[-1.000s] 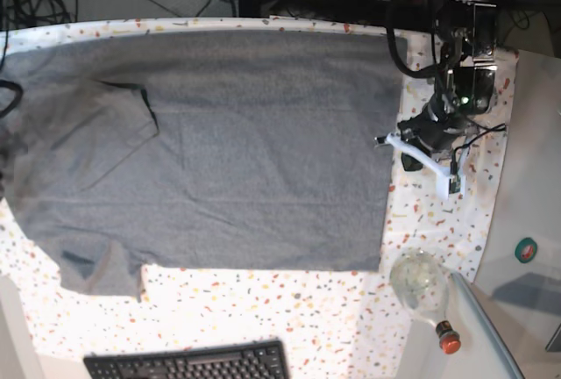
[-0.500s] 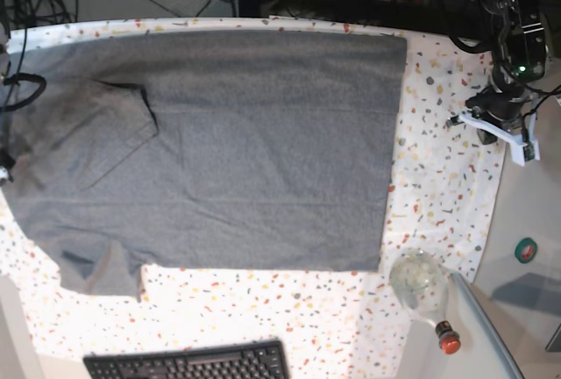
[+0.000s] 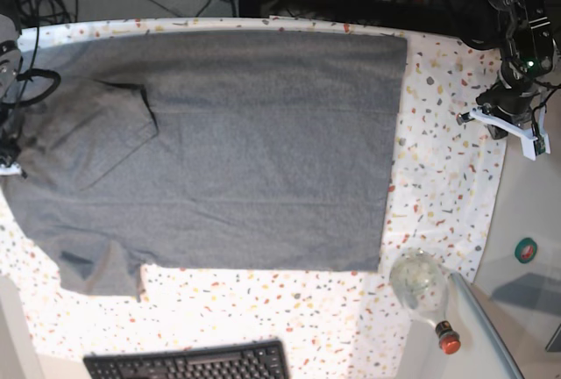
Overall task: Layout the t-shirt on the table in an organized manner, then fold the t-shirt properly
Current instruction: 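Move both grippers down to the t-shirt's side edges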
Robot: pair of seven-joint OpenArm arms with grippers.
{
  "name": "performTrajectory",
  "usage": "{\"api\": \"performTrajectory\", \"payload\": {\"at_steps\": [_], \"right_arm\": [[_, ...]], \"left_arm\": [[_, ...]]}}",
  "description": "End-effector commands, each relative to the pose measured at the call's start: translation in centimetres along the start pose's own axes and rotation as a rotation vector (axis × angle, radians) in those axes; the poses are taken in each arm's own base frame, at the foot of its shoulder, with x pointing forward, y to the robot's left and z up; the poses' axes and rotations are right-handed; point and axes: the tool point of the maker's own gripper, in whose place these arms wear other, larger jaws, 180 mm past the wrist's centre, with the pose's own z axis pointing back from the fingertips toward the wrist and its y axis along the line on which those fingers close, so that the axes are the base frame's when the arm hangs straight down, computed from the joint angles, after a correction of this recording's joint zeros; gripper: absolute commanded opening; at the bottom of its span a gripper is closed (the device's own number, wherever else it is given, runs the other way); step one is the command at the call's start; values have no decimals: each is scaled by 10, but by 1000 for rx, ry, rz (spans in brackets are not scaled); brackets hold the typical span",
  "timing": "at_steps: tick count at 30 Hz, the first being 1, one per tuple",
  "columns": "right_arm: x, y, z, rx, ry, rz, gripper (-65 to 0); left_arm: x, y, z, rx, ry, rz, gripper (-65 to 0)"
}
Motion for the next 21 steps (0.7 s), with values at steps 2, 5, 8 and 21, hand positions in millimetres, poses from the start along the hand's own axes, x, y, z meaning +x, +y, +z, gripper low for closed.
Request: {"api": "performTrajectory", "payload": {"at_steps": [2, 5, 8, 21], "right_arm": [[32, 0, 3, 4, -80, 11, -650], [38, -1, 11, -10, -125, 61, -650], [44, 3, 29, -22, -123, 142, -650], [27, 35, 119, -59, -11, 339, -650]], "left_arm": [[17, 1, 1, -3, -48, -12, -650], [18, 0, 1, -5, -48, -7, -650], [21, -14, 1, -78, -54, -56, -650], [16, -28, -2, -172, -45, -109, -558]]}}
